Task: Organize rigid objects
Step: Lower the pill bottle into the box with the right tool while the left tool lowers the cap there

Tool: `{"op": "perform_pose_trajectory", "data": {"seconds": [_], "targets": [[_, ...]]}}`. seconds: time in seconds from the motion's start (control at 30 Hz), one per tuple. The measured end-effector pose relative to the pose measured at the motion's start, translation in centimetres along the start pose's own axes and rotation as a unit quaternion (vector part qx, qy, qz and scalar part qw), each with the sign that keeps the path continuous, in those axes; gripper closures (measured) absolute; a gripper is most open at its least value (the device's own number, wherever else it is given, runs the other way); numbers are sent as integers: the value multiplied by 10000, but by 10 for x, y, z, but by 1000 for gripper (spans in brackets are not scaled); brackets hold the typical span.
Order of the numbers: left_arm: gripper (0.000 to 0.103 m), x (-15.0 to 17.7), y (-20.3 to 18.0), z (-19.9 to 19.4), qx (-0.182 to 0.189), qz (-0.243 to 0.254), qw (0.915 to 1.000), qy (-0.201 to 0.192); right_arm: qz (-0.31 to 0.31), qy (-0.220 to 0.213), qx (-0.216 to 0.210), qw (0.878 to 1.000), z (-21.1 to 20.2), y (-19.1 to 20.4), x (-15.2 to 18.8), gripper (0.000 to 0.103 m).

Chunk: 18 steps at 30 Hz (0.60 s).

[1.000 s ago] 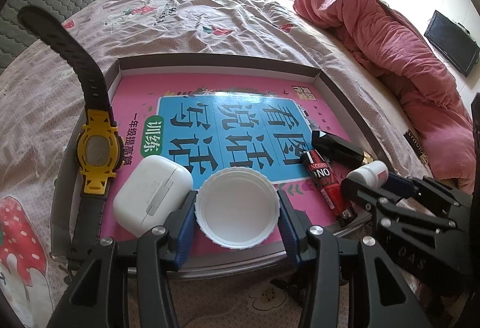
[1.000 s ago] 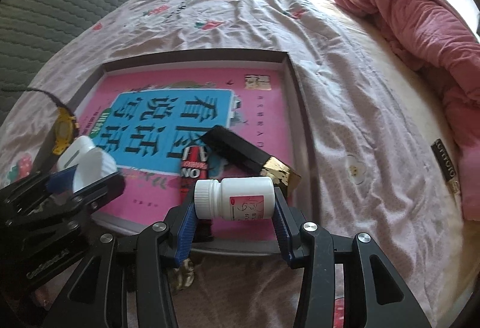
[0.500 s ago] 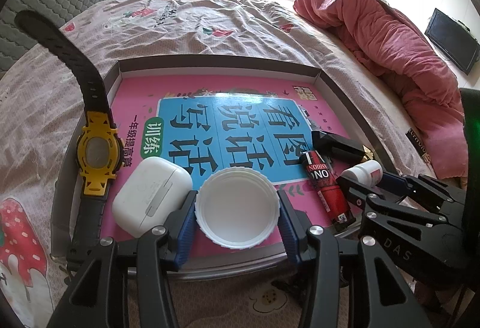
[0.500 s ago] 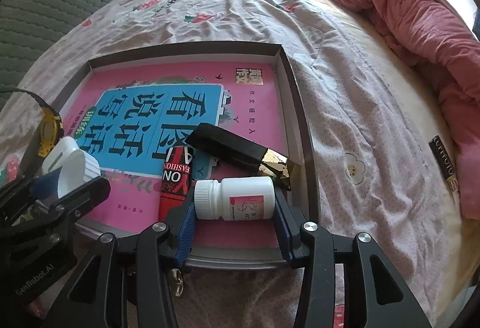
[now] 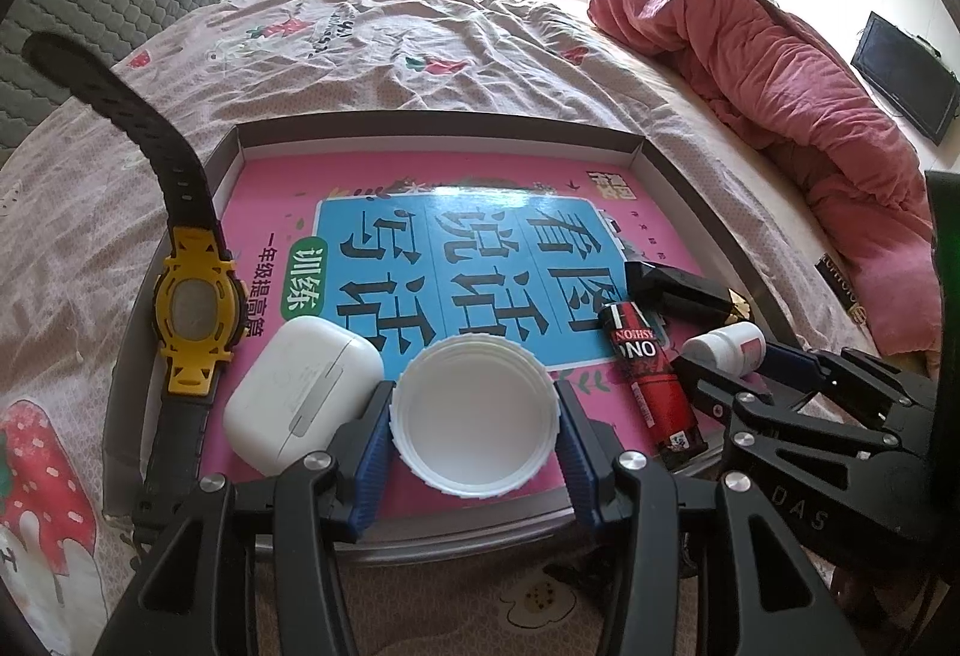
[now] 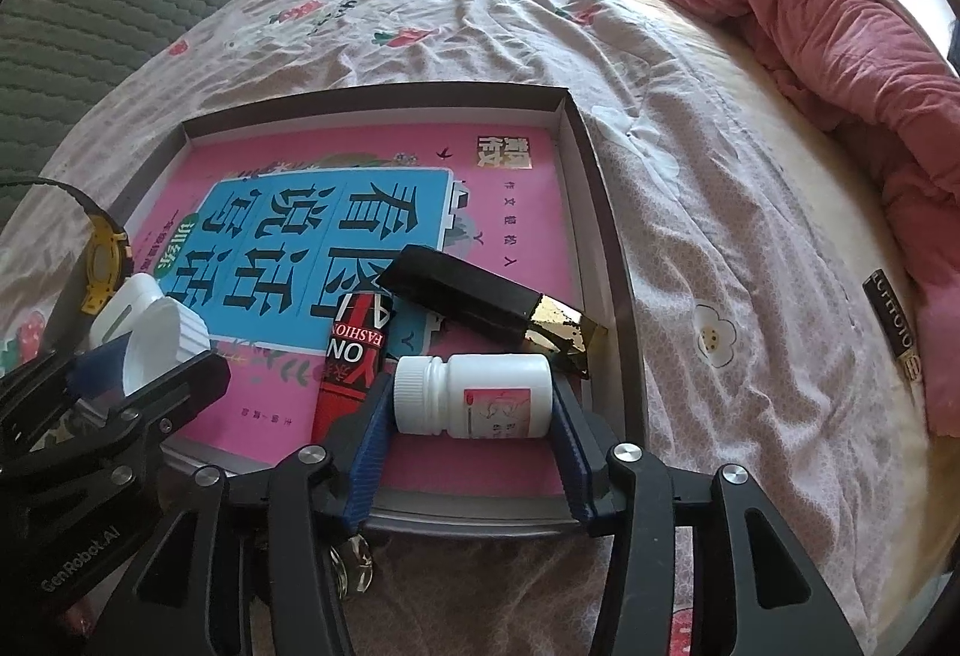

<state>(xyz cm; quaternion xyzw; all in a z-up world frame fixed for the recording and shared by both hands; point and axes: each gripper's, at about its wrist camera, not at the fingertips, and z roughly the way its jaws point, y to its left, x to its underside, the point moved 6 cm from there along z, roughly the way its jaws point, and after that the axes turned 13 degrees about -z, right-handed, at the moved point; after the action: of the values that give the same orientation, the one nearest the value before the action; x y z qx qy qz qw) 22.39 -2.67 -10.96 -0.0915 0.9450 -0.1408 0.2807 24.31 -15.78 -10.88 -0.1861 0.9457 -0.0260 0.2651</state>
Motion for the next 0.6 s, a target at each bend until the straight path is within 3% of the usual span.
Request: {"op": "perform_pose_trajectory", "data": {"seconds": [0.27, 0.5, 0.6], "targets": [[53, 0, -1, 2, -29, 64, 10000, 7, 89, -326, -46, 9994, -17, -5, -2, 41], [53, -1, -2, 4, -85, 156, 9998, -12, 80, -412, -27, 9991, -28, -7, 1, 39], [53, 0, -3, 5, -77, 174, 9998, -40, 77, -402, 12, 9992, -29, -7, 6, 34]]}}
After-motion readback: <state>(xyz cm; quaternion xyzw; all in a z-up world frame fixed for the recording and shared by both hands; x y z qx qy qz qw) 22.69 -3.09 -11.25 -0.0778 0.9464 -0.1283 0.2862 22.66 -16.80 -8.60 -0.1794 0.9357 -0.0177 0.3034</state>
